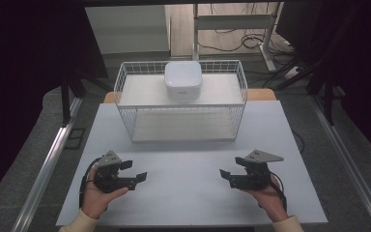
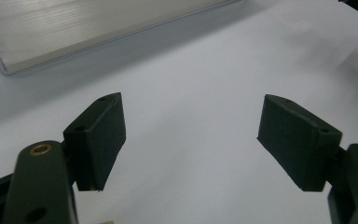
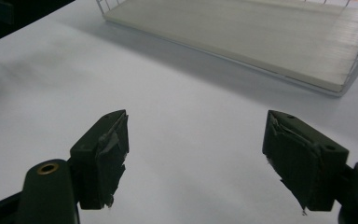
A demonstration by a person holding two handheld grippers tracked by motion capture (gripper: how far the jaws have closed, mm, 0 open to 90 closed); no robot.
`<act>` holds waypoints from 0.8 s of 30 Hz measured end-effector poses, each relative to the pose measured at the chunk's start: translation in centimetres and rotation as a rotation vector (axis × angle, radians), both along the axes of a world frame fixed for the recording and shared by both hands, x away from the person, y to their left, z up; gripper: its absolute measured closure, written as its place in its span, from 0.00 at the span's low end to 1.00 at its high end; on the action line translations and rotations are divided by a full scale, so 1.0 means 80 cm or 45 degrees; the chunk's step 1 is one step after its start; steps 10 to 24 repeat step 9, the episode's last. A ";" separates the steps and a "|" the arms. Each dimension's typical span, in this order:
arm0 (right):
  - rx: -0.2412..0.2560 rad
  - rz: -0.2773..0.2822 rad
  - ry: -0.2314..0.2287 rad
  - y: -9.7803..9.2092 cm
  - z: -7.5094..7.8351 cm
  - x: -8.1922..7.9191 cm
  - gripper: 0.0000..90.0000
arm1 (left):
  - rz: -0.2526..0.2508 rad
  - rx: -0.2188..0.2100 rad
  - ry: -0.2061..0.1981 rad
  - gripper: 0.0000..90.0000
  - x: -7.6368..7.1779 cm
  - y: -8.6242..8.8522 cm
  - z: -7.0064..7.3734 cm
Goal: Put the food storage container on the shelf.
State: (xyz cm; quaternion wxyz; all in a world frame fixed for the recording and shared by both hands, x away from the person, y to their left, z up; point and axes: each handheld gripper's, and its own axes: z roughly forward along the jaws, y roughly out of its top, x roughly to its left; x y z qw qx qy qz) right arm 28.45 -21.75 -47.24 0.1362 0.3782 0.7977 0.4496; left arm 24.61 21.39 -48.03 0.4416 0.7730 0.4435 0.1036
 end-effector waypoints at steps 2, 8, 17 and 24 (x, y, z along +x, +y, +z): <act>0.005 0.000 -0.005 -0.001 0.001 0.000 0.25 | 0.003 0.000 -0.002 0.25 0.000 0.000 0.000; 0.002 0.004 -0.030 -0.002 0.002 -0.001 0.24 | 0.013 0.002 0.004 0.25 0.001 -0.001 -0.001; 0.002 0.004 -0.041 -0.003 0.002 -0.001 0.23 | 0.018 0.003 0.006 0.25 0.002 -0.001 -0.002; 0.002 0.004 -0.041 -0.003 0.002 -0.001 0.23 | 0.018 0.003 0.006 0.25 0.002 -0.001 -0.002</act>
